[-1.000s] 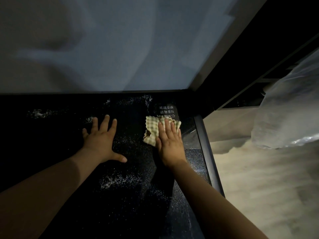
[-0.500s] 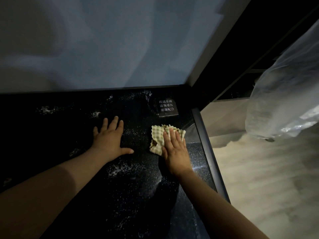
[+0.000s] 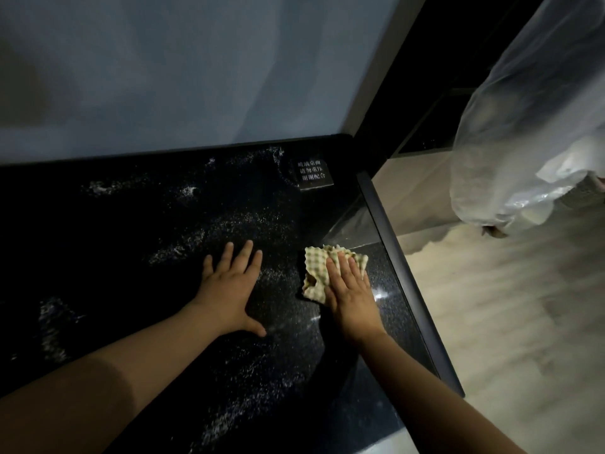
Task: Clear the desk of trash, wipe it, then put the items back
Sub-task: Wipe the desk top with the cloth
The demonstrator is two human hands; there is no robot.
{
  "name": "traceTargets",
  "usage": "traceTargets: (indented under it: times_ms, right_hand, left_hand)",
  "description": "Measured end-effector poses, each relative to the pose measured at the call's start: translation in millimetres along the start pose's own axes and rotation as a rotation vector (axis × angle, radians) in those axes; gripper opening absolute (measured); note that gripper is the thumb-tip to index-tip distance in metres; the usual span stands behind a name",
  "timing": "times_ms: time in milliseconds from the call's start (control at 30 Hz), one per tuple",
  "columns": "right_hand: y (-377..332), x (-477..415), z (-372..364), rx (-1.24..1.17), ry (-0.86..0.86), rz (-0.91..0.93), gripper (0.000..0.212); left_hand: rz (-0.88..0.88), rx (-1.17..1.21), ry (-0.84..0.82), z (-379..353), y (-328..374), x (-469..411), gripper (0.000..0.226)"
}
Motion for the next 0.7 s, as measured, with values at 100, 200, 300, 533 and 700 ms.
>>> traceTargets:
  times_ms: [100,200,300,533,700]
  right_hand:
    - [1.6,22.5,-4.1,-0.011,0.015,-0.019,0.064]
    - [2.6,43.7,-6.9,-0.023,0.046,-0.035,0.066]
    - [5.0,61.1,-12.0,-0.012,0.051,-0.04,0.065]
    - [14.3,101.2,-19.8,0.017,0.087,-0.066,0.059]
    - [21.0,131.3,-28.8,0.031,0.068,-0.071,0.058]
  left_hand:
    - [-0.047,-0.046,-0.022,-15.5,13.5,10.2,0.143]
    - [-0.042,-0.083,-0.013,-28.7,21.9,19.2,0.144]
    - [0.017,-0.114,0.001,-33.0,18.8,21.8,0.143]
    - [0.157,-0.072,-0.012,-36.0,11.7,19.7,0.145]
    - [0.212,-0.056,0.039,-33.3,11.2,26.4,0.147]
Point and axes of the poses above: each hand's wrist, its own x-axis away from the middle knuckle, its own z-axis out of the back of the hand, y = z × x, the point moved 8 cm from there along -x, towards the middle knuckle, and after that the axes turned 11 degrees about x, right-handed, at the moved point
